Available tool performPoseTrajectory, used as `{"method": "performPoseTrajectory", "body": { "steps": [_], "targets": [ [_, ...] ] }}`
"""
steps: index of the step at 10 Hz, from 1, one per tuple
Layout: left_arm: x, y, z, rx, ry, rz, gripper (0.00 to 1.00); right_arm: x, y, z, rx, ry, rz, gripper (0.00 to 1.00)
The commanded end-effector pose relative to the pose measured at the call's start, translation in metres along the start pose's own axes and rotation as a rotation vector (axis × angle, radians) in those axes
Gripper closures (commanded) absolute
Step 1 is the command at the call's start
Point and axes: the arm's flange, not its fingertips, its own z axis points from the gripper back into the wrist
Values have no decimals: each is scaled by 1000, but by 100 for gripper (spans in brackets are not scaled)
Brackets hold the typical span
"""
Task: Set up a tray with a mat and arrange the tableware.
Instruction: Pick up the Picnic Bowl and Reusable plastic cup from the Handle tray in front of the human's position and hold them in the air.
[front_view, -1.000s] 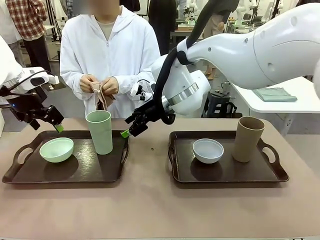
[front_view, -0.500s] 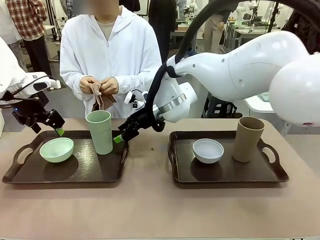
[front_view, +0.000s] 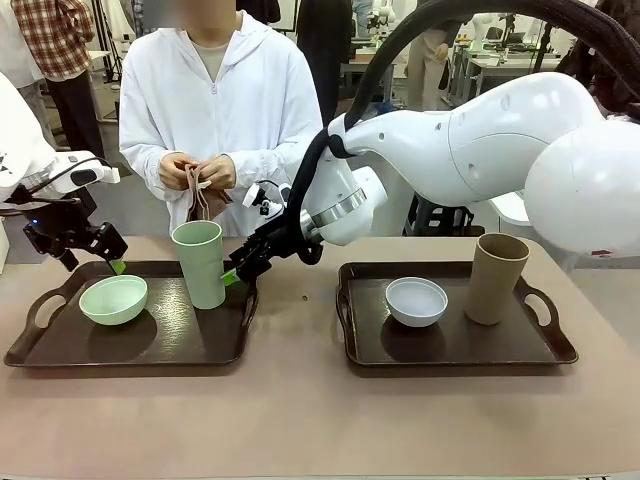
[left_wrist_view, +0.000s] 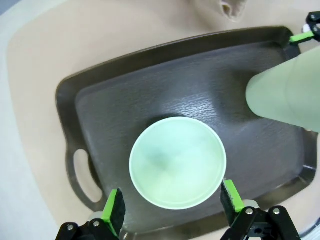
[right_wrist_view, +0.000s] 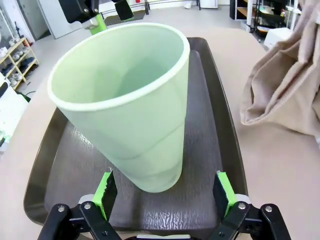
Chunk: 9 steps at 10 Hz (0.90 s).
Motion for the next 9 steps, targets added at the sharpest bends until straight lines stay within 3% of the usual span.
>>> {"method": "performPoseTrajectory", "body": {
  "steps": [1, 9],
  "targets": [
    [8, 5, -5, 38, 47, 32, 0, 5, -5, -9, 28, -17, -9, 0],
    [27, 35, -39, 58, 156, 162, 0, 17, -1, -38, 84, -100, 25, 0]
  ]
}}
